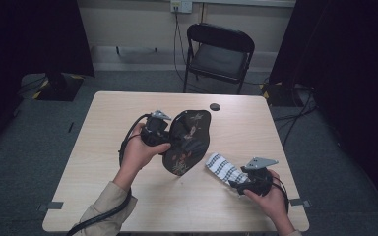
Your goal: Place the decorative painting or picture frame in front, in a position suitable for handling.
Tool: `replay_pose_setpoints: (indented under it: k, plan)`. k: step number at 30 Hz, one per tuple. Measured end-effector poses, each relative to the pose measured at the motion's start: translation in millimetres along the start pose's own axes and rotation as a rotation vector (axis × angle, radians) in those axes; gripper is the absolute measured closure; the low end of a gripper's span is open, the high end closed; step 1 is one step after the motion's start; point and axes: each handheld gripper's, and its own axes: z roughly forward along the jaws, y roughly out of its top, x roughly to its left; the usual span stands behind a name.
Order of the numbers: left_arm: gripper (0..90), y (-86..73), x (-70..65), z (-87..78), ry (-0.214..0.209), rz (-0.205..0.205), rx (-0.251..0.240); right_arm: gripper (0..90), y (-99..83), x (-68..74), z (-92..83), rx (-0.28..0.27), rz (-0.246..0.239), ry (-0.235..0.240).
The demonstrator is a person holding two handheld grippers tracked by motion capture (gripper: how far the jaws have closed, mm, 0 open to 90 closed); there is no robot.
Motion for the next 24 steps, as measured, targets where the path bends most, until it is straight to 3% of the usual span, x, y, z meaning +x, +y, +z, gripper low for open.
replay_pose_setpoints:
  k: [6,14,18,24]
  plan:
    - [38.9,-19.5,2.0,0.4,0.003,-0.021,-0.011,25.2,0.0,1.1,1.3,0.003,-0.005,-0.001]
    - [38.9,-40.1,4.8,1.8,-0.001,-0.014,0.004,25.2,-0.1,1.4,1.1,0.004,-0.009,-0.002]
    - [38.7,-51.6,7.1,3.4,-0.013,-0.027,-0.012,25.2,-1.1,0.2,-0.7,0.000,0.000,-0.004]
    - [39.4,-60.6,4.9,5.2,-0.019,-0.013,-0.028,25.1,-2.9,-0.4,-2.2,0.000,0.004,-0.010]
